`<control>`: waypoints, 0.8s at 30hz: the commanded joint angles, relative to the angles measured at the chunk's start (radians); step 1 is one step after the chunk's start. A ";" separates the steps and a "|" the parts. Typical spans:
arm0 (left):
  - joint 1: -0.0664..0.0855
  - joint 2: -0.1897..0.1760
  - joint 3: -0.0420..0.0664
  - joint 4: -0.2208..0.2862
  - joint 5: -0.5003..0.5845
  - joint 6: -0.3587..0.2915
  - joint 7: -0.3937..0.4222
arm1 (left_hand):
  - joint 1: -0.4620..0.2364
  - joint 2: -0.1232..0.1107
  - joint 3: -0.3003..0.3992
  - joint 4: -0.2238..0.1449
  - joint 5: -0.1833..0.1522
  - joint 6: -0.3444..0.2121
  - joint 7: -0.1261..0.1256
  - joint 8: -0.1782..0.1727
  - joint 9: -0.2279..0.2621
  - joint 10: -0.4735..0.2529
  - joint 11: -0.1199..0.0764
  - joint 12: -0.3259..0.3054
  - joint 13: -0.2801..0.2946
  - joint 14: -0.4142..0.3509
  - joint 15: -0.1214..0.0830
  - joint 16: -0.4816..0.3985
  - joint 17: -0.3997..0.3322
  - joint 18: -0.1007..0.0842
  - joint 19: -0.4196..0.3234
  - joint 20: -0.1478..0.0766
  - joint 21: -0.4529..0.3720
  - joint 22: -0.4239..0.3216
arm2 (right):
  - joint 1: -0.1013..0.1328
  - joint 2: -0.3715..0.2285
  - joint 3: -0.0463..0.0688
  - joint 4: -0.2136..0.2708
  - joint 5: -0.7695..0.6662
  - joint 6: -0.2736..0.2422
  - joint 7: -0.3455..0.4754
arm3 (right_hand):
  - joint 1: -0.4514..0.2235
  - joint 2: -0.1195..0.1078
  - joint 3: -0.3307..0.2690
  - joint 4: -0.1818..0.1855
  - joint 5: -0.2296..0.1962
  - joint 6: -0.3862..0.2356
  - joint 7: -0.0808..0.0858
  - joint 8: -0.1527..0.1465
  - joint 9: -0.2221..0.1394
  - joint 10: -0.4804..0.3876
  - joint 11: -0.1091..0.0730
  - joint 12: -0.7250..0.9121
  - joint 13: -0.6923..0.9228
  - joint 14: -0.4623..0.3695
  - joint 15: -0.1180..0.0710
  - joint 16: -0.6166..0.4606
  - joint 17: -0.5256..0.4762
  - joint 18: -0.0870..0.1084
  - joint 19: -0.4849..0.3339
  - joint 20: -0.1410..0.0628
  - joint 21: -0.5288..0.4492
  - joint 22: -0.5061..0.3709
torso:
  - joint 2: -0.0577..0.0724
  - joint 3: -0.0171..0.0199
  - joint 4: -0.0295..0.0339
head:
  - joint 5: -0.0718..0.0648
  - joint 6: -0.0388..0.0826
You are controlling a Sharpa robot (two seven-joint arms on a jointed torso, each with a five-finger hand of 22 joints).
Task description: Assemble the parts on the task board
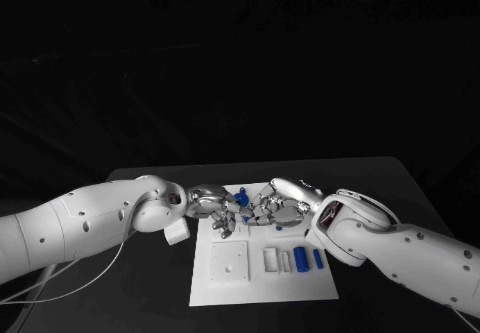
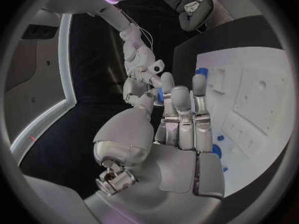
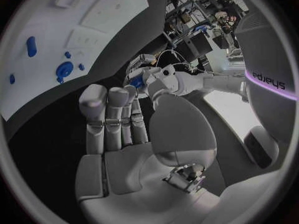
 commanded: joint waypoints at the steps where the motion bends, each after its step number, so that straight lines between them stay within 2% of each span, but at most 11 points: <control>1: 0.001 0.004 0.001 0.010 0.024 0.007 0.010 | 0.009 -0.006 -0.012 0.004 -0.006 0.016 -0.014 0.001 -0.011 -0.007 0.000 -0.004 -0.001 -0.003 0.002 -0.006 -0.001 -0.011 0.007 0.000 -0.006 0.013 | -0.001 0.002 0.000 -0.003 -0.033 -0.020 -0.057 | -0.010 -0.002 0.000 0.006 0.000 0.027 -0.024 0.002 0.027 0.005 0.003 -0.005 0.001 0.006 0.001 0.003 0.001 -0.021 0.017 -0.005 0.001 0.104 | 0.000 0.0004 -0.0006 | -0.001 -0.001; 4: 0.001 0.004 0.001 0.010 0.027 0.006 0.007 | -0.001 -0.020 -0.032 0.020 -0.006 0.021 -0.015 0.001 -0.022 -0.008 -0.001 -0.004 -0.001 -0.004 0.003 -0.006 -0.001 -0.012 0.008 0.000 -0.011 0.013 | -0.002 0.003 0.000 -0.003 -0.038 -0.023 -0.066 | -0.008 -0.010 0.007 0.019 0.000 0.028 -0.025 0.002 0.026 0.009 0.001 -0.012 0.010 0.009 0.000 0.001 0.004 -0.020 0.019 -0.006 -0.001 0.103 | 0.000 0.0008 0.0001 | -0.002 -0.001; 7: 0.001 0.004 0.001 0.010 0.028 0.006 0.003 | -0.017 -0.043 -0.057 0.041 0.004 0.028 -0.016 0.002 -0.032 -0.009 -0.001 -0.003 0.000 -0.005 0.003 -0.006 -0.001 -0.013 0.008 0.001 -0.017 0.013 | -0.002 0.004 0.000 -0.003 -0.043 -0.025 -0.075 | -0.008 -0.009 0.008 0.020 0.001 0.029 -0.025 0.002 0.026 0.009 0.002 -0.012 0.010 0.008 0.000 0.000 0.004 -0.021 0.019 -0.005 0.001 0.104 | 0.000 0.0004 0.0004 | -0.003 -0.001; 11: 0.000 0.005 0.001 0.010 0.029 0.004 0.002 | -0.038 -0.062 -0.079 0.059 0.002 0.031 -0.015 0.002 -0.038 -0.012 0.000 -0.003 0.000 -0.008 0.003 -0.006 -0.001 -0.015 0.008 0.001 -0.021 0.013 | -0.002 0.005 0.000 -0.004 -0.048 -0.027 -0.086 | -0.009 -0.012 0.012 0.024 0.001 0.028 -0.024 0.002 0.025 0.010 0.002 -0.016 0.014 0.009 0.000 -0.003 0.004 -0.021 0.020 -0.006 -0.002 0.104 | 0.000 0.0003 0.0002 | -0.003 0.000; 16: 0.000 0.005 0.001 0.011 0.034 -0.001 0.005 | -0.033 -0.063 -0.086 0.076 0.003 0.031 -0.015 0.004 -0.045 -0.014 0.000 0.000 0.002 -0.010 0.004 -0.006 -0.002 -0.015 0.010 0.001 -0.027 0.014 | -0.003 0.008 0.000 -0.005 -0.054 -0.028 -0.097 | -0.009 -0.015 0.016 0.026 0.001 0.028 -0.025 0.002 0.025 0.012 0.002 -0.019 0.017 0.010 0.000 -0.005 0.005 -0.020 0.020 -0.006 -0.004 0.103 | 0.000 0.0007 -0.0004 | -0.004 -0.001; 24: 0.000 0.004 0.001 0.010 0.039 -0.004 0.004 | -0.029 -0.062 -0.085 0.077 0.003 0.030 -0.015 0.005 -0.046 -0.015 0.000 0.000 0.002 -0.010 0.004 -0.005 -0.002 -0.015 0.010 0.002 -0.028 0.014 | -0.004 0.008 0.000 -0.005 -0.063 -0.035 -0.114 | -0.010 -0.016 0.020 0.028 0.002 0.029 -0.025 0.002 0.025 0.013 0.002 -0.021 0.019 0.010 0.000 -0.006 0.006 -0.021 0.021 -0.006 -0.004 0.103 | 0.000 0.0012 -0.0001 | -0.007 -0.001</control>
